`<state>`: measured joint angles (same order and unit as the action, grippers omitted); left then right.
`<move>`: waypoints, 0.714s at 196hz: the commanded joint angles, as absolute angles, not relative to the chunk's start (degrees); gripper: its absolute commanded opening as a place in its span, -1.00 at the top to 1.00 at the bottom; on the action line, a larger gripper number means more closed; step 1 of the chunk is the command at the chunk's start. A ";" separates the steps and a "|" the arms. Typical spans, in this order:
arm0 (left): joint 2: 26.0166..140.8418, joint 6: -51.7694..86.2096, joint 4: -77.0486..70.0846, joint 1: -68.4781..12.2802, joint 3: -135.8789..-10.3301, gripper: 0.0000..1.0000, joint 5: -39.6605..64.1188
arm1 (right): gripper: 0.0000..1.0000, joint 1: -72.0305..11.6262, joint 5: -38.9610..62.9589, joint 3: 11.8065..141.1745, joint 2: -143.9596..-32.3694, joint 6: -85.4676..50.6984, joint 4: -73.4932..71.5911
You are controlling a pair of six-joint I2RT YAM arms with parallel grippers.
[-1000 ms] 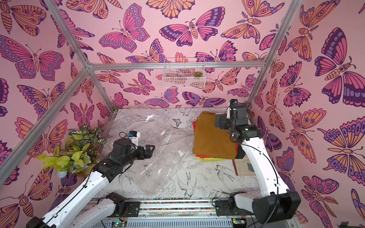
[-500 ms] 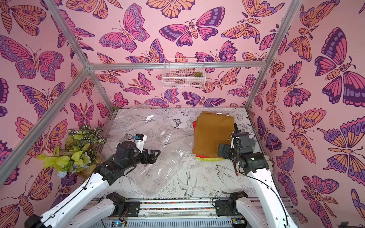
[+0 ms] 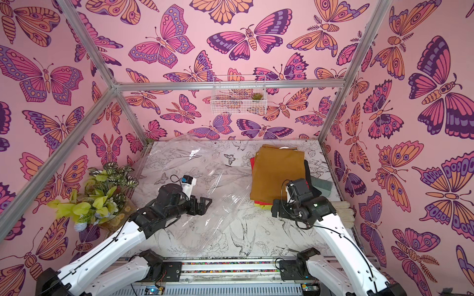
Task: Take the trousers out of the vacuum bag
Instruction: Place the trousers at the center of the board, then move the trousers to the center of the board.
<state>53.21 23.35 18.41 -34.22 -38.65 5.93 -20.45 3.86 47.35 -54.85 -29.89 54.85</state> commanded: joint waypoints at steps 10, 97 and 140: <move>54.00 23.16 17.45 -35.35 -37.93 -1.00 4.57 | -0.98 -21.28 -2.21 43.39 -57.33 -33.52 48.89; 57.28 24.78 12.78 -37.79 -36.11 -1.00 3.00 | -0.98 -21.06 -14.39 41.75 -65.84 -28.80 33.85; 56.89 24.09 12.99 -37.99 -36.47 -1.00 1.38 | -0.98 -17.88 -13.39 46.16 -71.22 -24.02 29.19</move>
